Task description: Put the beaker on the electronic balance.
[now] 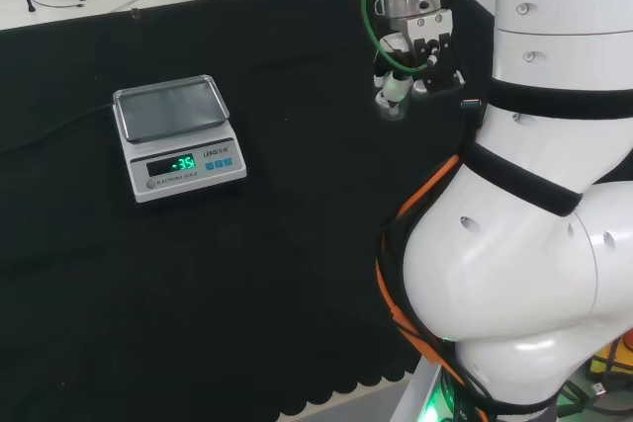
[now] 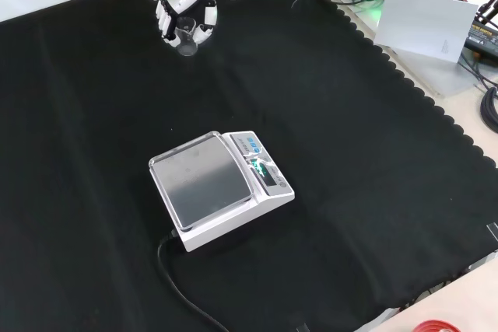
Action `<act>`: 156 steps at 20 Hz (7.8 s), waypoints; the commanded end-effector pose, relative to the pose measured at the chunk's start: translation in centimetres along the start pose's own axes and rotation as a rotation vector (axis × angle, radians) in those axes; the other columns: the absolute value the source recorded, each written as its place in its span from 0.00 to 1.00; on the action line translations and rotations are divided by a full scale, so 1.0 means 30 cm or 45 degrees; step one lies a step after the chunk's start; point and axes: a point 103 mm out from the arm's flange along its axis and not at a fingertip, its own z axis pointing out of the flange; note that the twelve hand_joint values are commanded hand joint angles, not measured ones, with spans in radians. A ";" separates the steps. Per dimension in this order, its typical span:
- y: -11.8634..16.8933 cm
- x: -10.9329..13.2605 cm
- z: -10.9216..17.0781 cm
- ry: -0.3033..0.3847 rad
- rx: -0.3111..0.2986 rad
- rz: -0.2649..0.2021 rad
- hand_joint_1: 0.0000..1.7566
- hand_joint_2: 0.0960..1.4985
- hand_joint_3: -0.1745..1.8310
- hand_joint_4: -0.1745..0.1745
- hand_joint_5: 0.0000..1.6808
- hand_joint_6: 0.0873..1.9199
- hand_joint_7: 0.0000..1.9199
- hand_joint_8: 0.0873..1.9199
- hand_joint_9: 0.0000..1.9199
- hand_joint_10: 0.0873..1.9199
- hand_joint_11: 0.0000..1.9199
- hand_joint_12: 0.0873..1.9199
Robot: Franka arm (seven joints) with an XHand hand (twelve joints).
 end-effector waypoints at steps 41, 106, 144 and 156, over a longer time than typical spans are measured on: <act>0.007 0.170 -0.159 -0.260 -0.004 -0.115 0.62 0.78 0.10 0.13 0.48 0.64 0.35 0.39 0.48 0.37 0.37 0.62; 0.077 1.023 -0.415 -0.522 -0.065 -0.547 0.63 0.78 0.09 0.06 0.49 0.63 0.37 0.39 0.49 0.37 0.40 0.60; 0.239 1.262 -0.286 -0.655 0.015 -0.730 0.63 0.78 0.09 0.04 0.49 0.63 0.37 0.40 0.49 0.38 0.40 0.60; 0.236 1.278 -0.287 -0.593 0.007 -0.685 0.63 0.79 0.09 0.04 0.49 0.63 0.38 0.40 0.49 0.38 0.40 0.59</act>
